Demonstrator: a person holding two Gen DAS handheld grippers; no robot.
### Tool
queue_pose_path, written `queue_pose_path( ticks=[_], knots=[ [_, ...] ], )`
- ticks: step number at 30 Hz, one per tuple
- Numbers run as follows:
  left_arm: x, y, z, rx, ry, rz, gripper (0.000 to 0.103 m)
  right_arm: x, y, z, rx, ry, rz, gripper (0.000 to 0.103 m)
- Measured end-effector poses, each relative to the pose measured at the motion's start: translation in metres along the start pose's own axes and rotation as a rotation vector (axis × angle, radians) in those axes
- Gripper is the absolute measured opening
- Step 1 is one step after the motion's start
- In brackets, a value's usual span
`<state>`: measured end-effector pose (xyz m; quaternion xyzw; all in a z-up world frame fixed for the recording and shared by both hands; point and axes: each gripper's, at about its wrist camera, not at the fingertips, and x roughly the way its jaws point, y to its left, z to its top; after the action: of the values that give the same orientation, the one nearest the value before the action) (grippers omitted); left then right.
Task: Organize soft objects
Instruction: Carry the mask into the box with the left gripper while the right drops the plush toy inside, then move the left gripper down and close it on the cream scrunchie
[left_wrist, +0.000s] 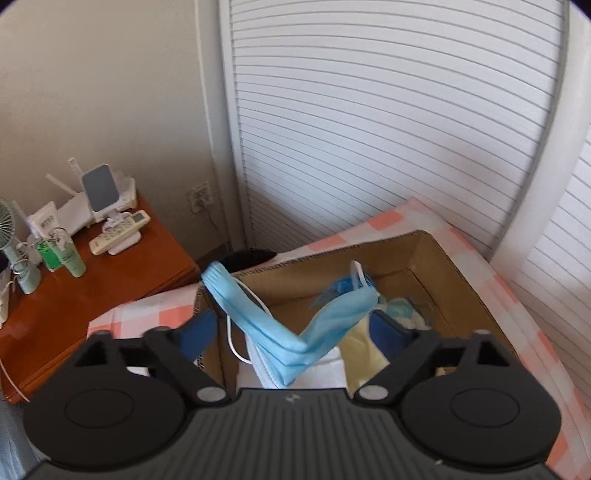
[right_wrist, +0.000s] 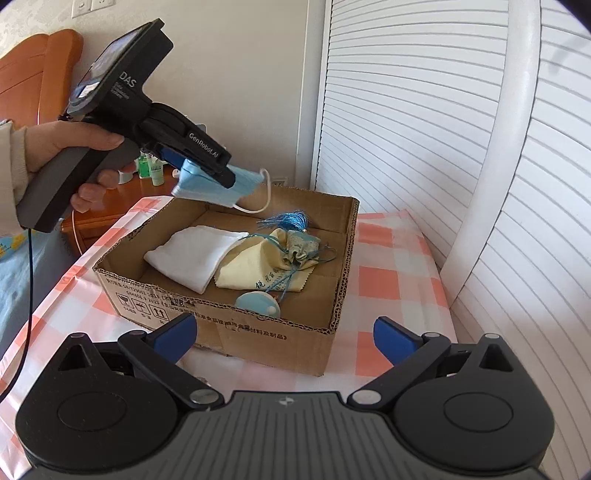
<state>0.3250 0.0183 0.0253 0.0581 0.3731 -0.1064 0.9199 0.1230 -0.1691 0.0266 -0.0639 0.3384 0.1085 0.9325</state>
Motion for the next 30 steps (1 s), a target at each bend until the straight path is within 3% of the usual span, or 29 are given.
queue_pose_path(
  ticks=[11,19,26,30],
  knots=[
    [-0.043,-0.001,-0.04,0.023,0.001,-0.034,0.095,-0.004,0.005,-0.011,0.042,0.004,-0.017,0.103],
    [-0.093,-0.008,-0.098,0.077,-0.014,-0.002,0.1,-0.011,0.019,-0.028,0.045,0.024,-0.03,0.103],
    [-0.125,-0.011,-0.156,0.035,-0.041,0.046,0.101,0.0,0.034,-0.041,0.048,0.075,0.005,0.103],
    [-0.135,-0.011,-0.184,-0.04,-0.044,0.028,0.102,0.008,0.049,-0.048,0.026,0.1,0.033,0.103]
  ],
)
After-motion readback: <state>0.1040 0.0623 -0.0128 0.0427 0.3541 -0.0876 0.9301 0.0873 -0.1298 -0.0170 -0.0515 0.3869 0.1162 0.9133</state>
